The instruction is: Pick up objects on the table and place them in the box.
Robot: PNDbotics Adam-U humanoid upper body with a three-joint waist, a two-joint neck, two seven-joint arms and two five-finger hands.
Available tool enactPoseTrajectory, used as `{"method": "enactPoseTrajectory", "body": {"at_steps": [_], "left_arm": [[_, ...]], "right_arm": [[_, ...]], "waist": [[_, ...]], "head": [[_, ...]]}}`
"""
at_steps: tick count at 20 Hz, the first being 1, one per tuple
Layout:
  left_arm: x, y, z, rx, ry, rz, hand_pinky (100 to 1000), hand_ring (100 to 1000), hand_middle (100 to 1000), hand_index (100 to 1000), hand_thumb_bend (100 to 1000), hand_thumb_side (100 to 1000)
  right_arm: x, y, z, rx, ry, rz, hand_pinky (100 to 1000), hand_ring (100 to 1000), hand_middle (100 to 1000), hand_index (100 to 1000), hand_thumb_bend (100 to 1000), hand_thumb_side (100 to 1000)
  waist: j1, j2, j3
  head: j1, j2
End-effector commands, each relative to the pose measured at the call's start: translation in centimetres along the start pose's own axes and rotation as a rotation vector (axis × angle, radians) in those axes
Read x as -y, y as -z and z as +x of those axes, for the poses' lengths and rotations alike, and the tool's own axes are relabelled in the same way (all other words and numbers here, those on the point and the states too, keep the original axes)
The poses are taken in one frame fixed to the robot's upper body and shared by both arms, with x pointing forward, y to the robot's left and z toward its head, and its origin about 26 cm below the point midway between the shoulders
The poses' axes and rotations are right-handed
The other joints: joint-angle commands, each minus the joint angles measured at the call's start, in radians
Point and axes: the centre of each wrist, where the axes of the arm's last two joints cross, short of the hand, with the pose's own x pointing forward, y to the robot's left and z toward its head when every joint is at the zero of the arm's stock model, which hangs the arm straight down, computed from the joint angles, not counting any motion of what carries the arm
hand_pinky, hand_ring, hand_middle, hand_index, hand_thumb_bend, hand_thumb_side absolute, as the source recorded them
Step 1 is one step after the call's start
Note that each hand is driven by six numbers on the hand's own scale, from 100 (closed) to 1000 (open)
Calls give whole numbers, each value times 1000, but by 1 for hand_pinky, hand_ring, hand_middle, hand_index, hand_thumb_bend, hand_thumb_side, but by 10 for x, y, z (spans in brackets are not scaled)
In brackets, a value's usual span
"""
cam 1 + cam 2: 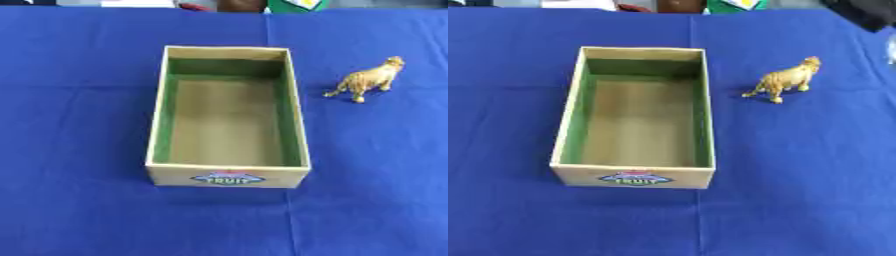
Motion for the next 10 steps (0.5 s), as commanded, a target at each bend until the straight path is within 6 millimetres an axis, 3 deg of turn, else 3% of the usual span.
{"method": "enactPoseTrajectory", "body": {"at_steps": [1, 4, 7, 8, 10], "left_arm": [[-2, 5, 5, 30, -1, -16, 497, 535, 546, 715, 100, 489], [-2, 5, 5, 28, -4, -22, 496, 535, 545, 713, 100, 489], [-1, 5, 5, 27, -7, -28, 496, 535, 544, 713, 100, 488], [-1, 4, 5, 27, -7, -30, 496, 535, 544, 713, 100, 488], [-1, 4, 5, 27, -6, -33, 496, 535, 544, 713, 100, 489]], "right_arm": [[13, 6, -14, 16, -147, 124, 887, 963, 914, 976, 281, 1000], [13, 11, -24, 26, -218, 216, 884, 955, 907, 965, 382, 1000], [14, 18, -34, 34, -273, 280, 887, 957, 899, 952, 414, 932], [14, 21, -38, 36, -288, 302, 899, 969, 903, 958, 400, 858], [11, 23, -46, 36, -319, 357, 914, 984, 915, 964, 417, 806]], "waist": [[1, -24, 4], [1, -26, 9], [-1, -28, 12], [-1, -29, 12], [-3, -31, 13]], "head": [[-8, -12], [-12, -15], [-13, -15], [-14, -15], [-15, -13]]}}
